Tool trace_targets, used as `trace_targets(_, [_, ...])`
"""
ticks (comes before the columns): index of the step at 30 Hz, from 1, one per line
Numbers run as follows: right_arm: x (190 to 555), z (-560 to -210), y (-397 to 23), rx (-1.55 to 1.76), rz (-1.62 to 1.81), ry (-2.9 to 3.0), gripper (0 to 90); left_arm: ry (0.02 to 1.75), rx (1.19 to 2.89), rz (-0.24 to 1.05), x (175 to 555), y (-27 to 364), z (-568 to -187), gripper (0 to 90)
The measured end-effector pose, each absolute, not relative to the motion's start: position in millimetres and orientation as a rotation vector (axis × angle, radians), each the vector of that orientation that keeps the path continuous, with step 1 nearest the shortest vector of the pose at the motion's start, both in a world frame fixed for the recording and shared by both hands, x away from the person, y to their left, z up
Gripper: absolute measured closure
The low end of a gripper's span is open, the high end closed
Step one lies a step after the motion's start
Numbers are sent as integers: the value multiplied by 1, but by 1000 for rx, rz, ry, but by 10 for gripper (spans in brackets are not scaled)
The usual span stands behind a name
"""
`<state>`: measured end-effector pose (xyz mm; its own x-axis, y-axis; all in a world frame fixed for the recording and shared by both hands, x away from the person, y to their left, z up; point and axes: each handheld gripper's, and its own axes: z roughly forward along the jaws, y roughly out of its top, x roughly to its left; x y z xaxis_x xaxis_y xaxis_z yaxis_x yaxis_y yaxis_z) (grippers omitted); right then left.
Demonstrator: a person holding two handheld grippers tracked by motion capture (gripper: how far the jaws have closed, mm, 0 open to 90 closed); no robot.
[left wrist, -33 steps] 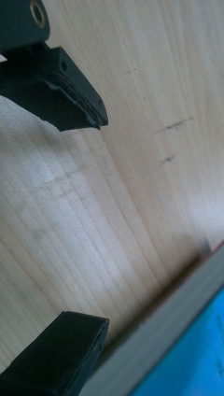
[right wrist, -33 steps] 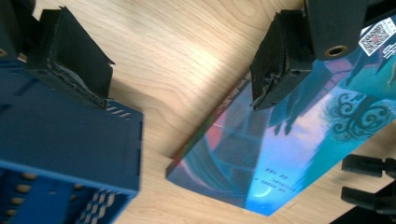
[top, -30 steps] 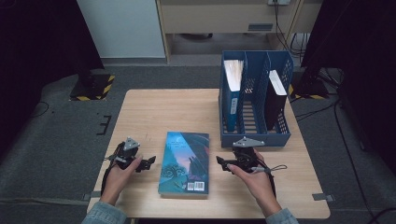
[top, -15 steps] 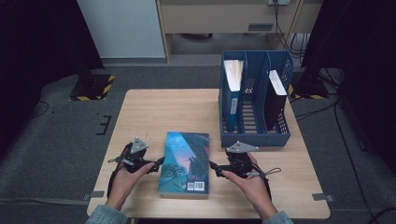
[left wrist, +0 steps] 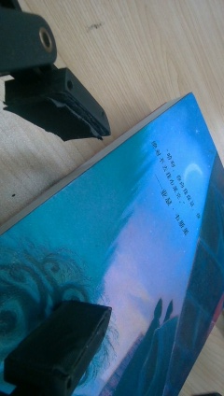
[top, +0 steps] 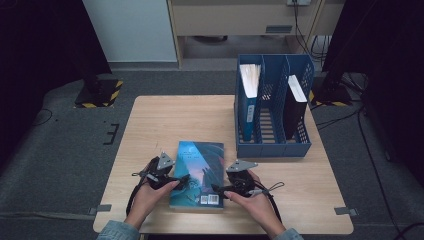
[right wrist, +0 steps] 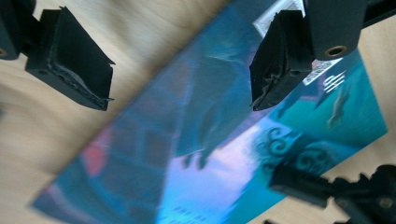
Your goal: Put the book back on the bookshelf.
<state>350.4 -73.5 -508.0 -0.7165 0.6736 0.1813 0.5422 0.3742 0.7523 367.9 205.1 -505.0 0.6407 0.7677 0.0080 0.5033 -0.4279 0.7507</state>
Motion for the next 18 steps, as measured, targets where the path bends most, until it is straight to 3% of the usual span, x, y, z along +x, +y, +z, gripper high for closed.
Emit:
trace_targets(8, [351, -516, -66, 1130, 1250, 2508, 155, 1019, 2096, 290, 371, 205, -512, 62])
trace_targets(18, [347, -517, -65, 1149, 1256, 2497, 152, 1009, 2091, 223, 377, 208, -514, 59])
